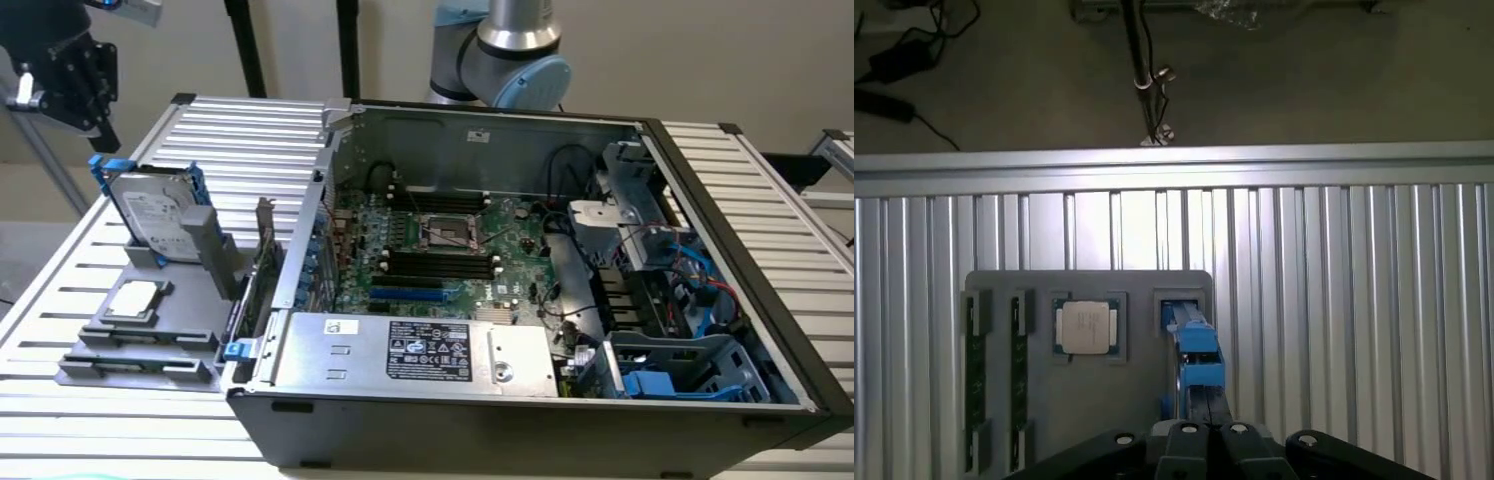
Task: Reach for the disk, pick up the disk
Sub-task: 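Pick up the disk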
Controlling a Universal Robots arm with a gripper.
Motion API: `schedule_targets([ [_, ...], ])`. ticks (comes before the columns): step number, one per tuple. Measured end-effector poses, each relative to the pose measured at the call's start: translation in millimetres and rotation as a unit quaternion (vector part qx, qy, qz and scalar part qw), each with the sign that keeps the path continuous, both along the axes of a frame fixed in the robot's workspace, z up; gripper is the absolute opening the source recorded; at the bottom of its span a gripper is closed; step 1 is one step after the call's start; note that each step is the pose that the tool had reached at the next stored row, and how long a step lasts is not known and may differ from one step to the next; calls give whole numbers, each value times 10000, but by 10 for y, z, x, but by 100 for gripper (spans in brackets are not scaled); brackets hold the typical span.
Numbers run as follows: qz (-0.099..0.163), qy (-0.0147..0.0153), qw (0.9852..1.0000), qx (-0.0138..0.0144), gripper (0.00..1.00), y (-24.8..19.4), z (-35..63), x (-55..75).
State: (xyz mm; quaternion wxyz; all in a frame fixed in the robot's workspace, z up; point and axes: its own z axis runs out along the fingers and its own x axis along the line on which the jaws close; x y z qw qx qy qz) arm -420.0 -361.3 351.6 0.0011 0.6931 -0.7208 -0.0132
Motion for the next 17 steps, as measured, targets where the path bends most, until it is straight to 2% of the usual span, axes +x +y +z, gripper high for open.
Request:
schedule_targets([
  [4,0,4,10000,0,11,0,1,0],
  [9,-62,-31,10000,0,12,0,-8,1],
  [10,-79,-35,10000,0,18,0,-9,1],
  [11,-89,-36,10000,0,18,0,-10,1],
  [13,-93,-37,9999,-1,30,0,-13,1],
  [14,-93,-37,9999,-1,30,-1,-14,1],
  [17,-96,-38,9999,-2,47,0,-23,1],
])
